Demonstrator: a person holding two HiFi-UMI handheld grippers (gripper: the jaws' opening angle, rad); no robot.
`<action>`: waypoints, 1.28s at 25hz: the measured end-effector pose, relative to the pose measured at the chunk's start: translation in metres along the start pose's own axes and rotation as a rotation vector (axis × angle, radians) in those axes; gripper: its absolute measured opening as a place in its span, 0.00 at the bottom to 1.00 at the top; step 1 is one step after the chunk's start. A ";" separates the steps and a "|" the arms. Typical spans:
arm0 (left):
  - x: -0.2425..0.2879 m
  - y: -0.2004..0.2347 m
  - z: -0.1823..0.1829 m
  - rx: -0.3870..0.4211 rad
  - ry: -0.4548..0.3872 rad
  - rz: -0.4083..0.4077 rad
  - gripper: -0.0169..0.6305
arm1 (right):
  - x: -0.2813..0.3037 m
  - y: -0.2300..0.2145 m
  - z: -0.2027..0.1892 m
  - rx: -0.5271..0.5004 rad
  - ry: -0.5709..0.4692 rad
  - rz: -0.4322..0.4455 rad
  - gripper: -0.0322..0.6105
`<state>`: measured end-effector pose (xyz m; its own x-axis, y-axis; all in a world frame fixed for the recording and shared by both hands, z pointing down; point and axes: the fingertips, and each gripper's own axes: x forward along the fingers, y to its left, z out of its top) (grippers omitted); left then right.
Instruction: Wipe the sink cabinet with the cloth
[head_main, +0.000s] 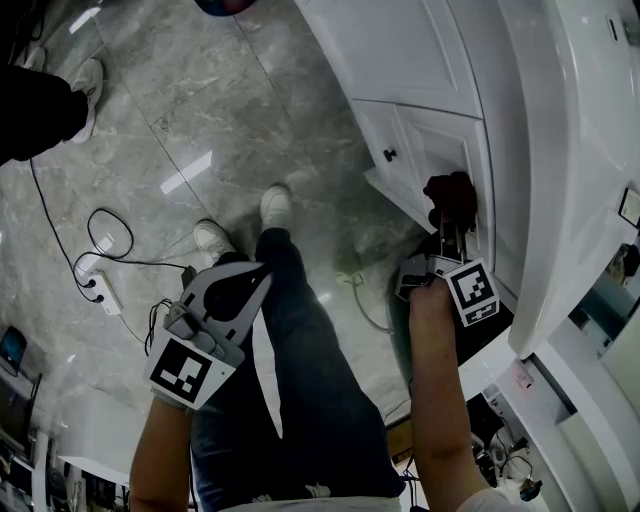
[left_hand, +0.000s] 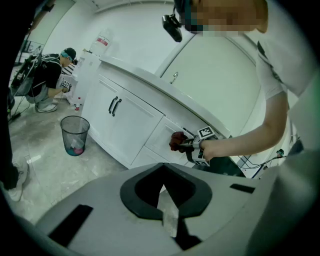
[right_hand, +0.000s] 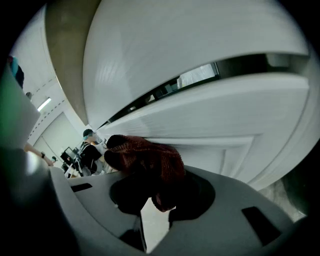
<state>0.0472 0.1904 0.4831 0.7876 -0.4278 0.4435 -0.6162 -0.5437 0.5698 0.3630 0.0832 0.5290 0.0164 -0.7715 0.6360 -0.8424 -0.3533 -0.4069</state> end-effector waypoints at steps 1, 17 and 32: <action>-0.001 0.000 -0.001 -0.005 0.000 0.002 0.04 | -0.003 0.000 -0.003 0.010 0.007 -0.010 0.21; -0.006 -0.004 -0.005 0.006 -0.009 0.006 0.04 | 0.016 -0.015 -0.041 0.033 0.152 -0.070 0.21; -0.019 -0.011 -0.009 0.037 -0.010 -0.014 0.04 | -0.027 0.023 -0.009 -0.095 -0.033 0.058 0.21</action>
<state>0.0397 0.2109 0.4744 0.7961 -0.4272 0.4286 -0.6051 -0.5758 0.5499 0.3382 0.1002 0.5082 -0.0171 -0.8065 0.5909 -0.8895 -0.2576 -0.3774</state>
